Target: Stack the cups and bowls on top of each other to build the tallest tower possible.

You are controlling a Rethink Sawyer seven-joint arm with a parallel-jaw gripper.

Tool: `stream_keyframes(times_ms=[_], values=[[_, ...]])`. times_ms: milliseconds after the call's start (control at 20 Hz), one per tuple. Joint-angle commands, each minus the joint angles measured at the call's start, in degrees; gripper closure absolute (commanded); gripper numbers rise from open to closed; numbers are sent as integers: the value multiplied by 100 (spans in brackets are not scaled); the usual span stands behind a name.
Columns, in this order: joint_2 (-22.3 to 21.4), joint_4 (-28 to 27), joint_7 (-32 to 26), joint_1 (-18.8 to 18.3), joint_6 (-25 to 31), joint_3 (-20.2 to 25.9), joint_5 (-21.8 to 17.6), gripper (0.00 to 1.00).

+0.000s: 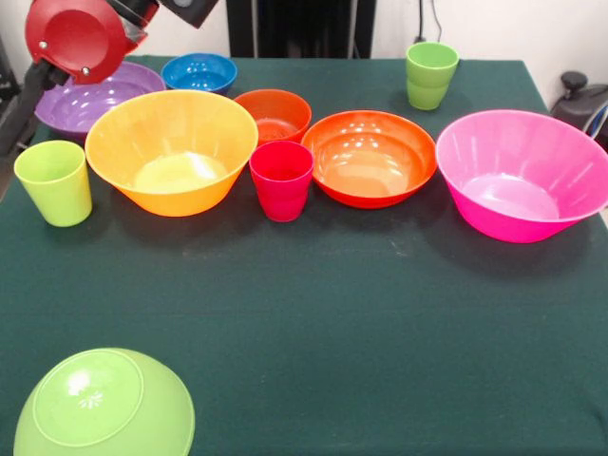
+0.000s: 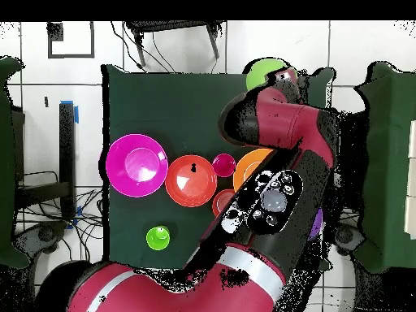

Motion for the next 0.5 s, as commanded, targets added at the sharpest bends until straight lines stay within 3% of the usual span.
stream_keyframes(times_ms=[50,300,500], values=[[121,-146,71,221,1183,125,94,100],[232,-84,244,427,1359,-221,34,100],[142,88,184,458,1248,-165,13,100]])
